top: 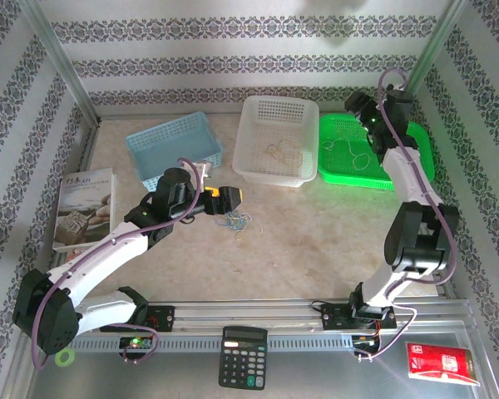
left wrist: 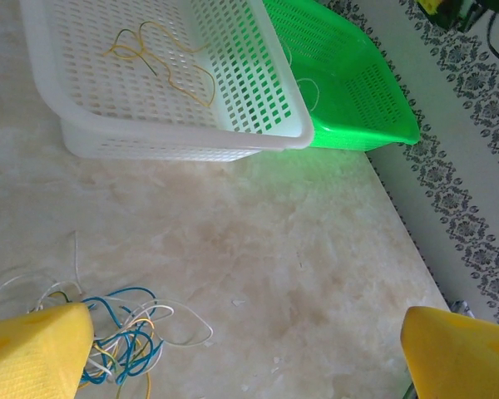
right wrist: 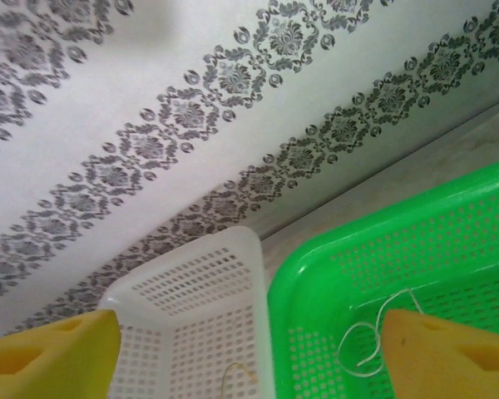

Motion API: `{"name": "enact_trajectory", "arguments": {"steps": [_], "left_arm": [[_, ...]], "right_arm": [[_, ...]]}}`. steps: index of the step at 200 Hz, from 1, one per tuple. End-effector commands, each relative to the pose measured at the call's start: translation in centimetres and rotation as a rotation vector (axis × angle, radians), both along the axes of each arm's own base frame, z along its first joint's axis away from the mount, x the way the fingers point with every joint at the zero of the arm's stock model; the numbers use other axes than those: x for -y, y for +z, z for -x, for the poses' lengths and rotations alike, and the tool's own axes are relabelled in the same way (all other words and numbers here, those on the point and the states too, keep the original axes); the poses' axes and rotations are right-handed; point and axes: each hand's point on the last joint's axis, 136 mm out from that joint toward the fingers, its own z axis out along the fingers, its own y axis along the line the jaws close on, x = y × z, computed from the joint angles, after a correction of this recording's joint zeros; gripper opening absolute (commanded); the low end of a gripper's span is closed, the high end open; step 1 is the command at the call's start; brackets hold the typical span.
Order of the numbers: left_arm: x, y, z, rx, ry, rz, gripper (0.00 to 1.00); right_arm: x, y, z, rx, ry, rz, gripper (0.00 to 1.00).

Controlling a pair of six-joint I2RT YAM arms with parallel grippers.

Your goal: Untangle the cables

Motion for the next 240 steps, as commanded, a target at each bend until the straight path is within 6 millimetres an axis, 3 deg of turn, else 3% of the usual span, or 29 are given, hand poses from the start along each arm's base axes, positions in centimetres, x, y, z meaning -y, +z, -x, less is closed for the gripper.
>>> {"name": "enact_trajectory", "arguments": {"steps": [1, 29, 66, 86, 103, 134, 150, 192, 240], "left_arm": [[0.1, 0.7, 0.3, 0.011, 0.007, 0.011, 1.0], [-0.4, 0.5, 0.4, 0.006, 0.021, -0.003, 1.0], [-1.0, -0.3, 0.8, -0.017, 0.052, -0.009, 1.0], [-1.5, -1.1, 1.0, -0.04, 0.071, -0.009, 1.0], [-1.9, -1.7, 1.3, -0.058, 0.09, -0.009, 1.0], [-2.9, -2.5, 1.6, -0.081, 0.142, -0.016, 1.0], [-3.6, -2.8, 1.6, -0.086, 0.174, -0.025, 1.0], [-5.5, -2.9, 1.6, -0.081, 0.255, -0.049, 1.0], [-6.6, -2.9, 1.2, -0.071, 0.291, -0.072, 1.0]], "right_arm": [[-1.9, 4.0, 2.1, 0.113, 0.053, 0.021, 0.98], [-3.7, 5.1, 4.5, 0.166, 0.087, -0.032, 0.98], [-7.9, 4.2, 7.9, 0.184, 0.216, -0.146, 0.98], [-11.6, 1.8, 10.3, 0.133, 0.313, -0.162, 0.92], [-16.0, -0.9, 12.8, 0.067, 0.421, -0.152, 0.84], [-23.8, -8.1, 18.2, -0.11, 0.602, -0.085, 0.73], [-26.6, -11.4, 20.9, -0.184, 0.659, -0.054, 0.7], [-30.7, -16.4, 26.6, -0.287, 0.751, 0.054, 0.6], [-32.7, -20.1, 28.6, -0.392, 0.791, 0.105, 0.44]]}}
